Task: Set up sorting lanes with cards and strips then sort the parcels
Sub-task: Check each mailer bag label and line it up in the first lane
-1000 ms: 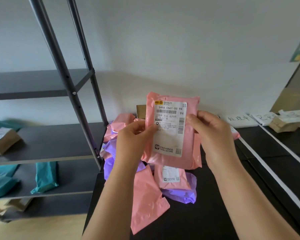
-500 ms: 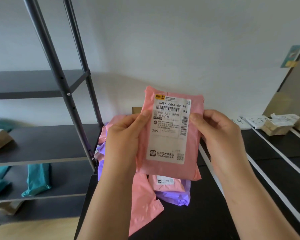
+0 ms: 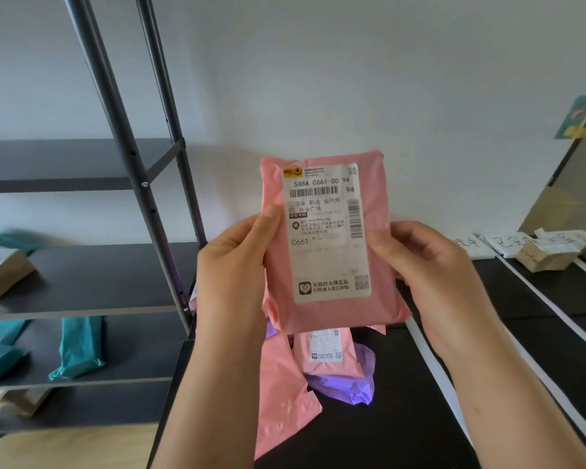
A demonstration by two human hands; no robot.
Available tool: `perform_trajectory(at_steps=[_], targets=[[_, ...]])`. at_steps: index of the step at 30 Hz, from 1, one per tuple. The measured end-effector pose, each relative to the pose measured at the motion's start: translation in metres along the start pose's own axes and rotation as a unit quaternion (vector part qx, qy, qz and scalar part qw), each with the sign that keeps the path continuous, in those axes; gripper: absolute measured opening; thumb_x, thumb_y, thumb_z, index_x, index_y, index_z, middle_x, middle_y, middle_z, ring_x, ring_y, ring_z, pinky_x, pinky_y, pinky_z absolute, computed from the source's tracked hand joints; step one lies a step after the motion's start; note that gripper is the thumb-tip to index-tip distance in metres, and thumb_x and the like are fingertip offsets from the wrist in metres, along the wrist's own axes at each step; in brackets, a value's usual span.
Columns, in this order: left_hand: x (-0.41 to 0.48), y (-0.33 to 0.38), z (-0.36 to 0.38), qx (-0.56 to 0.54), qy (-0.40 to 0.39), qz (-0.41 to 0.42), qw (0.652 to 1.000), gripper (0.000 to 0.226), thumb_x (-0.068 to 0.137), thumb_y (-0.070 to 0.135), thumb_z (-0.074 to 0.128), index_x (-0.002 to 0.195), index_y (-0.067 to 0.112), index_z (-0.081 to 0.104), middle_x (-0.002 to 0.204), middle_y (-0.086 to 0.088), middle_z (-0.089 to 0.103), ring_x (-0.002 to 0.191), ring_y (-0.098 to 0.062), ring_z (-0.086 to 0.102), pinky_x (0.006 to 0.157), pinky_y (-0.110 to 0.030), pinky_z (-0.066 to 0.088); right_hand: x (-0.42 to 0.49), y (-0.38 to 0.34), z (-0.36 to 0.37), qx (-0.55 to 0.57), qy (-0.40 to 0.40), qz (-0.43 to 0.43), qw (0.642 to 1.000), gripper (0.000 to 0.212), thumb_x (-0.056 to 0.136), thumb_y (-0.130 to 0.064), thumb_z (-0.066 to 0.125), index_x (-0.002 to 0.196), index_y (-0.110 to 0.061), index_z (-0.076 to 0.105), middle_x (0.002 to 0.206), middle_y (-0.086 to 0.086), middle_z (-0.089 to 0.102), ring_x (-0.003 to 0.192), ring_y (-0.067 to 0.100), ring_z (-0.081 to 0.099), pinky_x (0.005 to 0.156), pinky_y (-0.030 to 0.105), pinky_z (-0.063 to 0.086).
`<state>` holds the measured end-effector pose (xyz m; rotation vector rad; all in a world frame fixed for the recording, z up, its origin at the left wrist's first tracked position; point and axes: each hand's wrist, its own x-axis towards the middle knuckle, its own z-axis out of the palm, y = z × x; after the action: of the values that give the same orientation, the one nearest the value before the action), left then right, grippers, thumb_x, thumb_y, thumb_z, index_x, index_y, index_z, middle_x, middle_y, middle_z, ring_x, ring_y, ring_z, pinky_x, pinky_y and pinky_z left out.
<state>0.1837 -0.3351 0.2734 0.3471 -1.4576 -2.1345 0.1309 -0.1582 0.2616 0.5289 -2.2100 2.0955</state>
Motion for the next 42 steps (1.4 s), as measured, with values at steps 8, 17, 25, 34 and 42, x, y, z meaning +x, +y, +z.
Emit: perform_trajectory(at_steps=[8,17,25,34,42], targets=[[-0.001,-0.004,-0.001,0.055,-0.014,-0.012,0.998,0.023,0.089,0.037,0.068,0.1,0.019,0.078,0.094,0.002,0.078,0.083,-0.01,0.074,0.066,-0.022,0.057,-0.006,0.0,0.002,-0.002,0.011,0.01,1.0,0.018,0.08,-0.045,0.067,0.085,-0.031,0.078,0.087,-0.004,0.078,0.082,0.018,0.074,0.066,0.048,0.057],[-0.001,-0.006,-0.005,0.16,-0.047,-0.025,0.986,0.01,0.081,0.022,0.079,0.089,0.017,0.077,0.081,0.001,0.077,0.067,-0.009,0.07,0.057,-0.018,0.056,0.0,-0.007,-0.001,0.045,0.05,0.063,0.996,0.012,0.086,-0.038,0.07,0.086,-0.031,0.08,0.09,-0.003,0.078,0.088,0.018,0.075,0.078,0.045,0.06],[0.007,-0.008,-0.008,0.125,0.031,-0.03,0.991,0.012,0.081,0.022,0.08,0.079,0.01,0.077,0.078,-0.007,0.074,0.06,-0.008,0.059,0.049,-0.014,0.048,0.003,-0.01,-0.006,0.098,-0.006,0.106,0.99,0.046,0.086,-0.025,0.072,0.131,-0.023,0.061,0.115,0.001,0.073,0.101,0.018,0.072,0.079,0.033,0.056],[0.014,-0.015,-0.01,0.063,-0.005,-0.108,0.992,0.026,0.082,0.005,0.074,0.094,-0.016,0.065,0.084,-0.024,0.069,0.074,-0.025,0.06,0.059,-0.026,0.053,0.008,-0.006,-0.005,0.219,0.001,0.165,0.962,0.042,0.088,0.0,0.061,0.13,-0.006,0.061,0.114,0.015,0.073,0.109,0.028,0.069,0.087,0.032,0.055],[0.012,-0.016,-0.013,0.033,-0.018,-0.132,0.991,0.019,0.085,0.0,0.068,0.095,-0.016,0.064,0.073,-0.016,0.068,0.059,-0.019,0.063,0.048,-0.021,0.051,0.011,0.004,-0.001,0.306,0.009,0.209,0.929,0.03,0.089,0.003,0.056,0.118,-0.004,0.063,0.097,0.013,0.076,0.085,0.02,0.074,0.067,0.026,0.06]])
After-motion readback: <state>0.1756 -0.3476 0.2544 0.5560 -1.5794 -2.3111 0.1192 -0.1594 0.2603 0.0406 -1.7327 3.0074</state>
